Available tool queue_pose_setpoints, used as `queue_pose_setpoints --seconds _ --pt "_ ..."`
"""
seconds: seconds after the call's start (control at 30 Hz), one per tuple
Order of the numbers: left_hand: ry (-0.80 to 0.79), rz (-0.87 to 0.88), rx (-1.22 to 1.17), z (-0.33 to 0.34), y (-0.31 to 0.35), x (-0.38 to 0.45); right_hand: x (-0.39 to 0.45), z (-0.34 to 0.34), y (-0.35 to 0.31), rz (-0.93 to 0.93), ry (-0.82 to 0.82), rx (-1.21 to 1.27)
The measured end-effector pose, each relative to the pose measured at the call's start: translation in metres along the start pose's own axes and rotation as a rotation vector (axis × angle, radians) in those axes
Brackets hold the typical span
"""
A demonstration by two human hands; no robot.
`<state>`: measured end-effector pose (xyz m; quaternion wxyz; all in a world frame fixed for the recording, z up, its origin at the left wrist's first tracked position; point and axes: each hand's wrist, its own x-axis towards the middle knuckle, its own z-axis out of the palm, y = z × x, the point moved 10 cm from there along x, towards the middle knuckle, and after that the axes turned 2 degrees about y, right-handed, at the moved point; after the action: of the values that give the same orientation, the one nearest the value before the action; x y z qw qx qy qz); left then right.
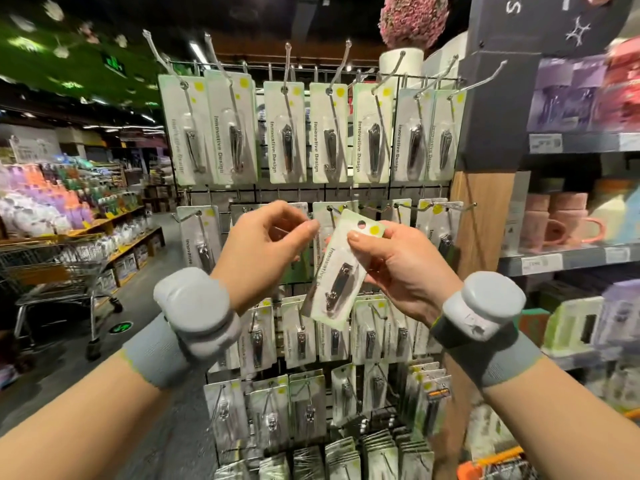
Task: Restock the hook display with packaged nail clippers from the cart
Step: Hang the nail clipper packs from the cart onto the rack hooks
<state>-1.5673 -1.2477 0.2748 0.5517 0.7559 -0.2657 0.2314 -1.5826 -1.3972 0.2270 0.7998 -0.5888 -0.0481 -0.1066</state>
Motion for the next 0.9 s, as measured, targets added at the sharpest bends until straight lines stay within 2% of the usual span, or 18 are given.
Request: queue_pose_setpoints --seconds 0.53,0.77,0.9 --pt "-0.138 -0.014 -0.174 0.007 0.013 0.002 -0.009 0.024 -0.016 -0.114 -0.106 -0.224" --pt "-0.089 0.027 -0.136 -0.037 0.033 0.005 -0.009 0.051 -0.044 -0.238 -0.101 -0.349" --pt "-0.033 0.089 -0.079 -0.071 0.053 0.007 -0.013 0.083 -0.071 -0.342 -0.156 -0.425"
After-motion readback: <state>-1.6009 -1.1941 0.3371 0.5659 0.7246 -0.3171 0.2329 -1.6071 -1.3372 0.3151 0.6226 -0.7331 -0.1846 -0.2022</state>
